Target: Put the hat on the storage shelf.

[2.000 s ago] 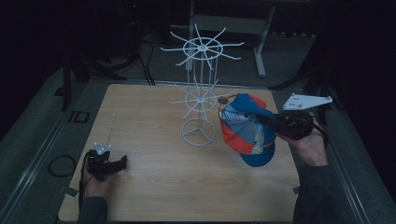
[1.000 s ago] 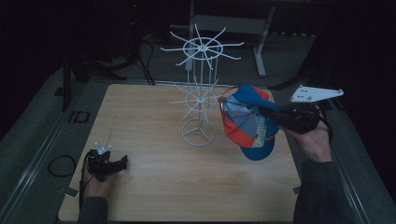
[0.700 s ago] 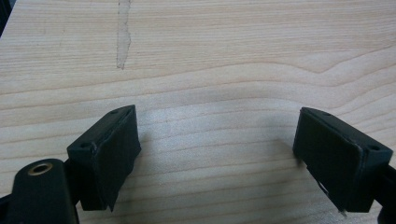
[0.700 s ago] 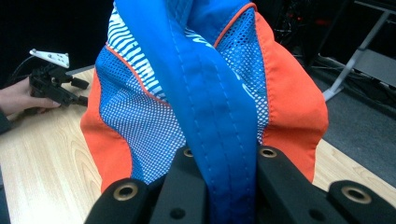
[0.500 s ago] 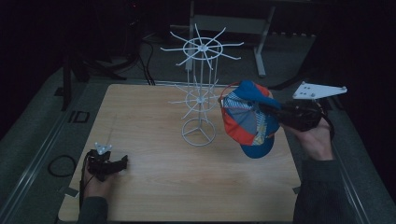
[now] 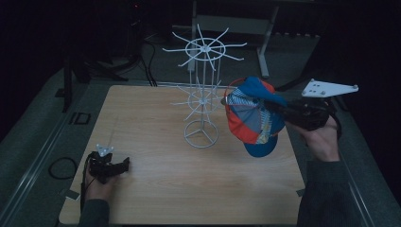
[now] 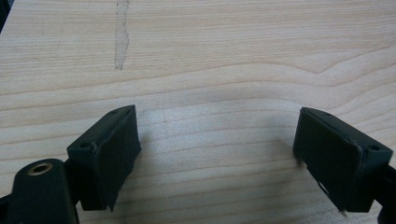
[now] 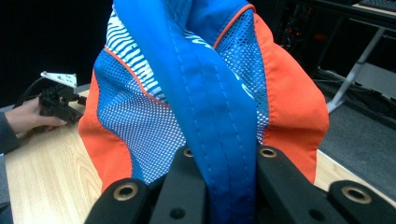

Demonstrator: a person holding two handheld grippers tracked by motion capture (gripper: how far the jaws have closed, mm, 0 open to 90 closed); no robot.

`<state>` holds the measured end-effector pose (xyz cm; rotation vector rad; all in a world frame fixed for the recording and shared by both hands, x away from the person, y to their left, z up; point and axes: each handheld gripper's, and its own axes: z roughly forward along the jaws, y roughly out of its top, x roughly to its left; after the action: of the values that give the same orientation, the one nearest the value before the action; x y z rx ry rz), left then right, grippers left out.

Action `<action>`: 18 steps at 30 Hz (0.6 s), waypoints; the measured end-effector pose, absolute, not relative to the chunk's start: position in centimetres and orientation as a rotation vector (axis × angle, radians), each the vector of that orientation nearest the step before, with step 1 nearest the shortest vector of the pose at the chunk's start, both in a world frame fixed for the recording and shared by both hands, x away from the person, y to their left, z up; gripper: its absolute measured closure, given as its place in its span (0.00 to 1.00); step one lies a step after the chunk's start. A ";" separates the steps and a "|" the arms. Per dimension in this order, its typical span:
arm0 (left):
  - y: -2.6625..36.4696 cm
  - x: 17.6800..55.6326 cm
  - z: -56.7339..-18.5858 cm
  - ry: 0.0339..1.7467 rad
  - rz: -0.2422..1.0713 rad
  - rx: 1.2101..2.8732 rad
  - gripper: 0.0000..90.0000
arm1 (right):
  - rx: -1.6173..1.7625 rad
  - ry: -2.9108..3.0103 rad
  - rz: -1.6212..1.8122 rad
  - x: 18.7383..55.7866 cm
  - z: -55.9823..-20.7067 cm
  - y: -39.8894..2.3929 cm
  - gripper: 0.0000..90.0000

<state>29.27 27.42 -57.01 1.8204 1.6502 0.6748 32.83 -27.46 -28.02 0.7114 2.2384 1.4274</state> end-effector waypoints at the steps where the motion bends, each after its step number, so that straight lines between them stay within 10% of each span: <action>1: 27.4 29.3 -57.0 1.650 0.675 1.821 0.17 | 0.710 2.236 1.431 32.8 -28.0 -27.5 0.98; 18: 27.4 29.3 -57.0 1.650 0.675 1.821 0.17 | 0.702 2.219 1.463 32.7 -27.5 -27.5 0.98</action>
<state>29.29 27.39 -57.00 1.8213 1.6502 0.6751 32.66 -27.46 -27.47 0.7020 2.2189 1.4631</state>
